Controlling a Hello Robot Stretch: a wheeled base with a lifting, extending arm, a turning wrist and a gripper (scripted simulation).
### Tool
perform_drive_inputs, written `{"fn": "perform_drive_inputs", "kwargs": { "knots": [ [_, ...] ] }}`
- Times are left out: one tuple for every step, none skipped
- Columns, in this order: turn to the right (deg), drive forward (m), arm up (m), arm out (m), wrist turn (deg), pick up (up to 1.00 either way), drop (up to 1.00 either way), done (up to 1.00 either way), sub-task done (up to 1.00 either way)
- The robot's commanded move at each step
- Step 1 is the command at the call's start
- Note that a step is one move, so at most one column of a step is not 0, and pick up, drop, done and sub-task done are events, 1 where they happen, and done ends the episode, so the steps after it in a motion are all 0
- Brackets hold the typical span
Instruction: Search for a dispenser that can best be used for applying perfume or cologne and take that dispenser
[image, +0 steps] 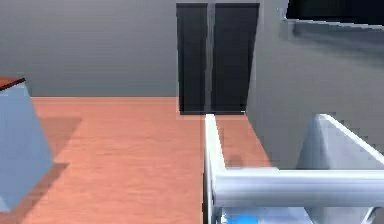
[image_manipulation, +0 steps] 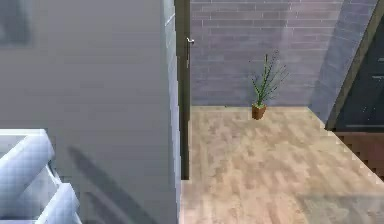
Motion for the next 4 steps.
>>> {"fn": "perform_drive_inputs", "kwargs": {
  "knots": [
    [-45.0, 0.00, 0.00, 0.00, 0.0, 0.00, 0.00, 0.00, 0.00],
    [-18.0, 0.00, 0.00, 0.00, 0.0, 0.00, 0.00, 0.00, 0.00],
    [0.0, 0.00, 0.40, 0.00, 0.0, 0.00, 0.00, 0.00, 0.00],
    [0.0, 0.00, 0.00, 0.50, 0.0, 0.00, 0.00, 0.00, 0.00]
  ]
}}
